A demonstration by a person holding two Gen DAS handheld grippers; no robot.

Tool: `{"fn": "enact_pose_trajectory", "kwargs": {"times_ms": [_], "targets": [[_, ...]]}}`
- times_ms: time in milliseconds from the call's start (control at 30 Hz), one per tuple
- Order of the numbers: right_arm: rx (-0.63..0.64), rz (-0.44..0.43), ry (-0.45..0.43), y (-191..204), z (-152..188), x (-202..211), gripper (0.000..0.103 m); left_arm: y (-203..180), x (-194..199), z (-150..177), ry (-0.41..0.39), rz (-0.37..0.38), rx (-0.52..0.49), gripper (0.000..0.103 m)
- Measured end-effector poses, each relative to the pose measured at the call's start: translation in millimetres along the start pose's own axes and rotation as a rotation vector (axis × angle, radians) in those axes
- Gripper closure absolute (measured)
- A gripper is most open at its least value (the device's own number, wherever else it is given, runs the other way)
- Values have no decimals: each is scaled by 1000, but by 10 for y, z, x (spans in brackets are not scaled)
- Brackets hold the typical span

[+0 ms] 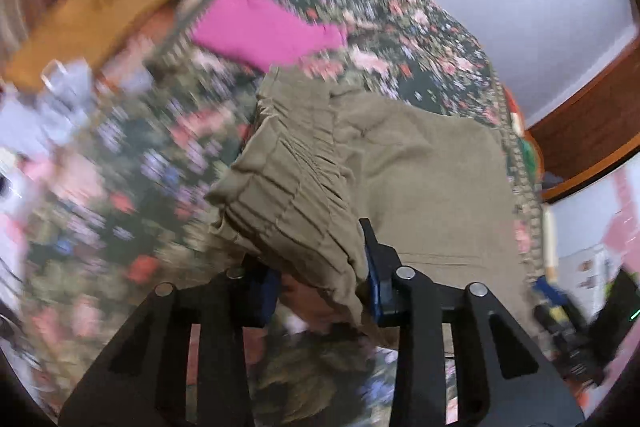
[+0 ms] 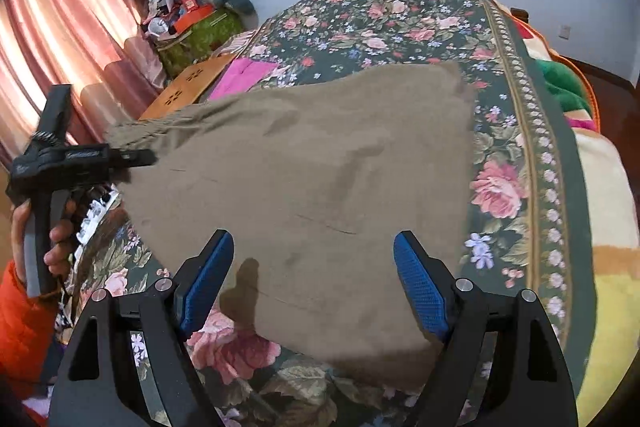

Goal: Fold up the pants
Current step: 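Grasp the elastic waistband with the left gripper and lift it up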

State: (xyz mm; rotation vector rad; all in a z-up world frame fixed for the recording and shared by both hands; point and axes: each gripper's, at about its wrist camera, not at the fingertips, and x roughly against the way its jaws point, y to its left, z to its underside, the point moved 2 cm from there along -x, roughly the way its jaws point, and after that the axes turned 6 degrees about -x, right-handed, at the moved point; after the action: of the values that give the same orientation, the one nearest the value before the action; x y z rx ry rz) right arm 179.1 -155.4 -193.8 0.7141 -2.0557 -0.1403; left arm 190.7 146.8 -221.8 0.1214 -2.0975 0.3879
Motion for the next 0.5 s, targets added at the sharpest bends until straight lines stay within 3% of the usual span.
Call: {"fn": "enact_pose_trajectory", "kwargs": {"times_ms": [133,300,367,500], "targets": [[36,42,46,-17,78,-68,23,-137,341,-2,-126,-227,-166,70],[27,33,39,-20,109,-70,23,-401,526,23,-216,-365,-322,70],[20,28,41,-24,123,-81,23,-536,555,11,-241,-384,-365,70],[21,15,51,-15,167,-108,23,-828,659,-69,-296,-343,-412,70]]}}
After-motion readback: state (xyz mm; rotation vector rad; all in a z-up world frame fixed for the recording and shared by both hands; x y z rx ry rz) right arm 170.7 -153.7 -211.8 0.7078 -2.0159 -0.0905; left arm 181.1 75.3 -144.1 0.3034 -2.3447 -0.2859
